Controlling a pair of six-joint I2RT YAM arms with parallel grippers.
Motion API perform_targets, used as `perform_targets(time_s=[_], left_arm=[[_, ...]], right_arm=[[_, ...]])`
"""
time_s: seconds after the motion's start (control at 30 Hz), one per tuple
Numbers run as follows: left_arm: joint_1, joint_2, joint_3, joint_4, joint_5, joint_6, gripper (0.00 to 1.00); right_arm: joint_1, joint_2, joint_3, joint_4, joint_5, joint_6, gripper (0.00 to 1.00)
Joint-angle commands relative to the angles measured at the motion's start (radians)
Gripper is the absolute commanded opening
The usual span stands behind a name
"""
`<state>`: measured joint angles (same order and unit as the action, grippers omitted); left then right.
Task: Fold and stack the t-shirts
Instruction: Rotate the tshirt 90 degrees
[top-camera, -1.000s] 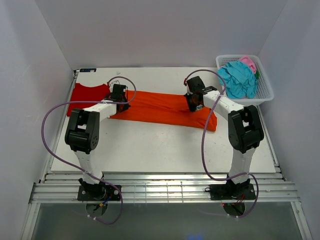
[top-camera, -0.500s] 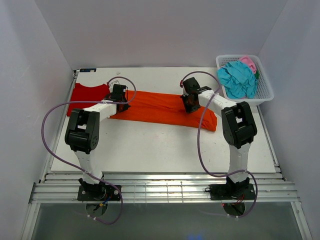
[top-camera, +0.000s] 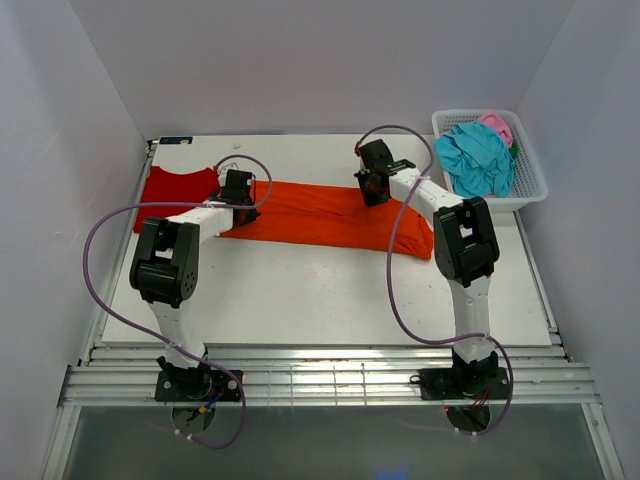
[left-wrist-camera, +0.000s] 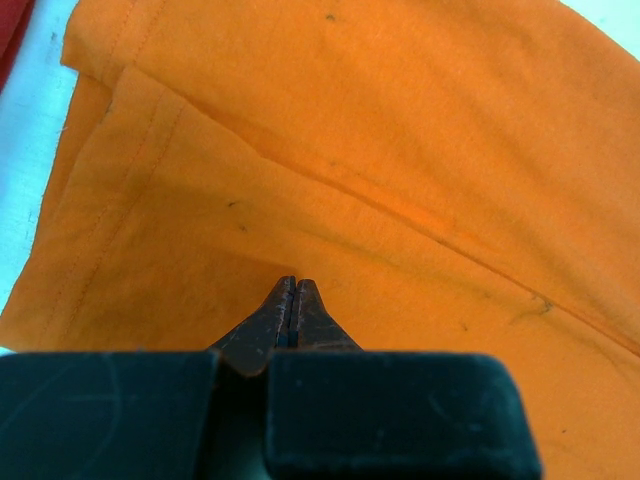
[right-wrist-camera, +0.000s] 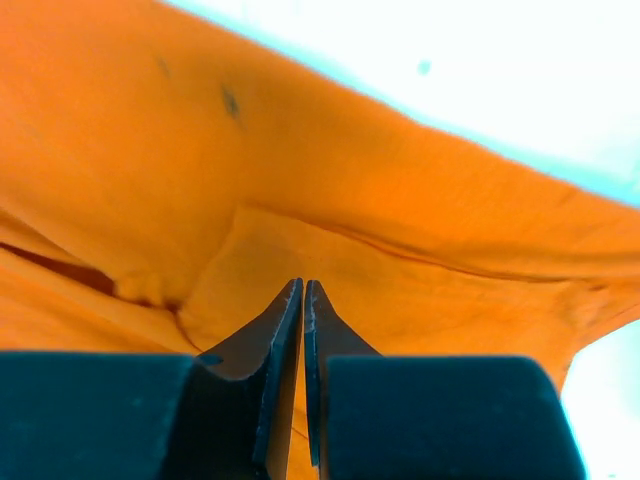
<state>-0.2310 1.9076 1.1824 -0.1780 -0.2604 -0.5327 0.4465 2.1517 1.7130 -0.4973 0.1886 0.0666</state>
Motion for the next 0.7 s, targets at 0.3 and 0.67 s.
perform_targets(time_s=[0.3, 0.67], left_arm=[[0.004, -0.062, -0.040, 0.002, -0.022, -0.004, 0.00], [0.004, -0.065, 0.017, -0.086, -0.194, -0.006, 0.00]], right_arm=[[0.001, 0.038, 0.162, -0.011, 0.081, -0.025, 0.09], [0.001, -0.174, -0.127, -0.015, 0.186, 0.027, 0.09]])
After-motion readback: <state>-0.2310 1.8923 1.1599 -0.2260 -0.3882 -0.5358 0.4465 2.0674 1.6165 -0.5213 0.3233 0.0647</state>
